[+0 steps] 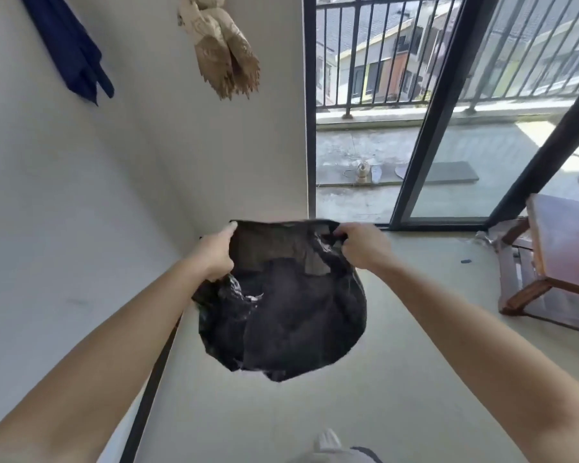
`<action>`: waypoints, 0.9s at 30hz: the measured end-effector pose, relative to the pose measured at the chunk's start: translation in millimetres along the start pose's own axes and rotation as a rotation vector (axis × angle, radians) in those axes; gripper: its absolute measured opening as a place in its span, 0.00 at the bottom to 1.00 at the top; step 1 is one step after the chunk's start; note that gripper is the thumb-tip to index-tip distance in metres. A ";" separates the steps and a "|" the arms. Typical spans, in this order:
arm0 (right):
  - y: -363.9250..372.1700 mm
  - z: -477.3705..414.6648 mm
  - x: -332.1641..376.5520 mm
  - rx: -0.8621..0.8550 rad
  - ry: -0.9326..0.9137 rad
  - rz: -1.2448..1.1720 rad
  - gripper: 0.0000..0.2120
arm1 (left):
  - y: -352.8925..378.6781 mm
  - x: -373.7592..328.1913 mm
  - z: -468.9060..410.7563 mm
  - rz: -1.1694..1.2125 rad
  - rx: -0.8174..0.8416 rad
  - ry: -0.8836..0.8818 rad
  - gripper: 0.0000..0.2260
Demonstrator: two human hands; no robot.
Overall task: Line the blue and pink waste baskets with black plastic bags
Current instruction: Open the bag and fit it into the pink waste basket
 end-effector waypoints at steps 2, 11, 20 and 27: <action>-45.0 -61.4 29.6 -0.333 -0.096 -0.241 0.17 | -70.1 -10.1 -43.0 0.219 -0.478 0.074 0.34; 19.8 -241.8 68.8 -0.384 -0.430 -0.169 0.14 | -36.9 29.5 -245.4 0.331 -0.387 0.159 0.26; 146.9 -424.1 34.6 0.325 0.170 0.209 0.13 | 7.0 86.6 -475.0 0.036 0.091 -0.035 0.18; 239.4 -507.1 -3.3 0.445 0.400 0.000 0.49 | 82.0 106.8 -588.3 0.163 0.180 -0.170 0.17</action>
Point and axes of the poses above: each hand's wrist, its own z-axis away from the middle knuckle, its own y-axis out of the palm, x = y × z, the point moved 6 cm from there along -z, towards the middle knuckle, and after that the axes turned 2 degrees about -x, right-handed, at the moved point
